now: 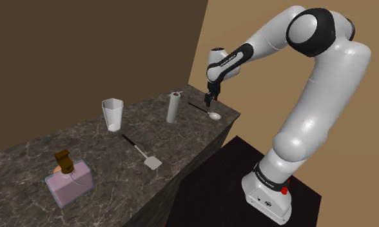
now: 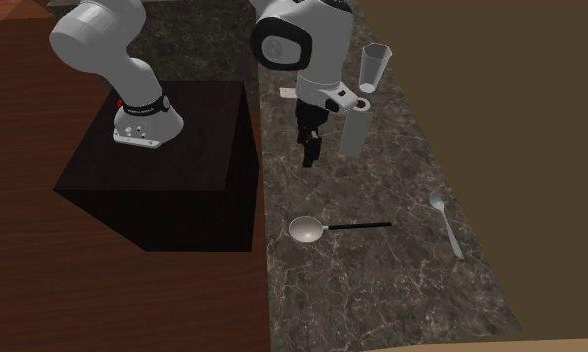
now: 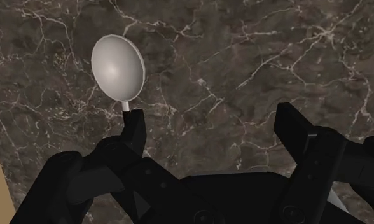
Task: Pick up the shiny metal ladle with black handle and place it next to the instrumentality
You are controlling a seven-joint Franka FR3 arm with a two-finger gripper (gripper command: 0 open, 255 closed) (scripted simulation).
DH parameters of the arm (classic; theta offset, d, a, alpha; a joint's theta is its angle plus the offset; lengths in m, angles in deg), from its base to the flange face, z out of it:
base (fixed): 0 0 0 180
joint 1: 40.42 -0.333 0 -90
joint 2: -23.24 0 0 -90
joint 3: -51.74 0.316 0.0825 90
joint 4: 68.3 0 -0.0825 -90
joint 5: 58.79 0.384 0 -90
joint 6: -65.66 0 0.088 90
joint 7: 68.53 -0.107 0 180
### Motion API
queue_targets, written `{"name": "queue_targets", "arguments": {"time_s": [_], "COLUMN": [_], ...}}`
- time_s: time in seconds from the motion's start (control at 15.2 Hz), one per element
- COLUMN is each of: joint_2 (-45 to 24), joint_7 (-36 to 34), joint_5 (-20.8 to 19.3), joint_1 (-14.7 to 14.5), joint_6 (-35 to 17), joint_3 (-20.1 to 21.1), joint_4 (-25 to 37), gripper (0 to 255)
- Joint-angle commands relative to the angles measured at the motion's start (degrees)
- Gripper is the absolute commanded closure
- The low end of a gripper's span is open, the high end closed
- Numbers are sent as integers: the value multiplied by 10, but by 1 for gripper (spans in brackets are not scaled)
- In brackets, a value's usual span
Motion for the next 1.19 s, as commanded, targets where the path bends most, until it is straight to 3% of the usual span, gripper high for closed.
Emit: {"name": "queue_targets", "arguments": {"time_s": [0.0, 0.46, 0.92, 1.12], "joint_2": [-47, -199, -353, -372], "joint_7": [9, 34, 59, 59], "joint_5": [3, 19, 37, 37], "joint_1": [8, 36, 69, 73], "joint_6": [-18, -53, -49, -61], "joint_3": [-4, -5, 1, 0], "joint_4": [34, 167, 341, 348], "gripper": [0, 0, 0, 0]}}
